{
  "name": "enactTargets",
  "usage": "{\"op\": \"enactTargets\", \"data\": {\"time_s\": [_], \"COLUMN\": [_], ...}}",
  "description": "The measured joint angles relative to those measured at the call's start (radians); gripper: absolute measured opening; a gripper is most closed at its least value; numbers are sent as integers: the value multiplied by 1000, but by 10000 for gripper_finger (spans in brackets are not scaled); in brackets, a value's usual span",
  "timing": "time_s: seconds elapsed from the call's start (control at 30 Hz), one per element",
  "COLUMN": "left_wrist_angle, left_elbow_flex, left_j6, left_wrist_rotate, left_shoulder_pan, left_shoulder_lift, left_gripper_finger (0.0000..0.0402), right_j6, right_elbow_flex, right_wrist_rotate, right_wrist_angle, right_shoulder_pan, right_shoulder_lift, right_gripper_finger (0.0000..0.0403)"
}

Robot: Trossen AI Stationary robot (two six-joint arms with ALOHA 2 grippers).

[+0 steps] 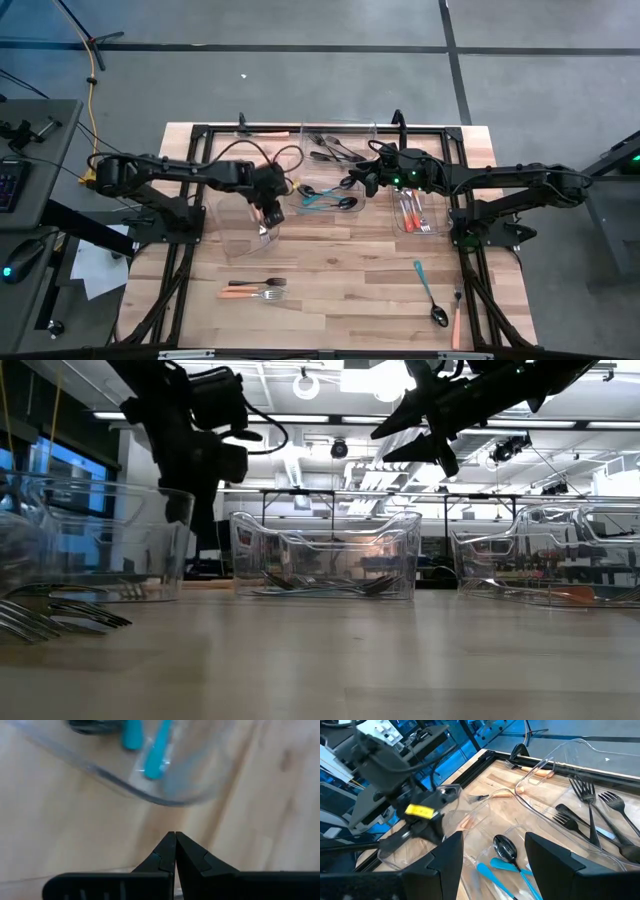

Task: Sort silverware by color (type)
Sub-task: Put the light orange fork into the bottom left transparent bin

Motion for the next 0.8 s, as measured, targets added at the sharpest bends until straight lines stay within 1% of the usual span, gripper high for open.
{"op": "enactTargets", "data": {"time_s": [0.17,0.27,0.43,0.63,0.73,0.8], "left_wrist_angle": [-7,-7,-15,-45,-49,-42], "left_elbow_flex": [0,0,0,0,16,57], "left_j6": [-60,-97,-161,-256,-297,-281], "left_wrist_rotate": [73,95,162,175,199,174], "left_shoulder_pan": [-65,-105,-169,-236,-241,-219], "left_shoulder_lift": [0,0,-31,-138,-220,-278], "left_gripper_finger": [0,0,0,0,0,0], "right_j6": [0,-5,-34,-37,-45,-45], "right_elbow_flex": [0,0,0,0,0,0], "right_wrist_rotate": [0,0,1,19,19,19], "right_wrist_angle": [0,0,0,-1,-1,-1], "right_shoulder_pan": [0,0,0,0,0,0], "right_shoulder_lift": [0,0,0,0,0,0], "right_gripper_finger": [197,197,197,197,197,197]}}
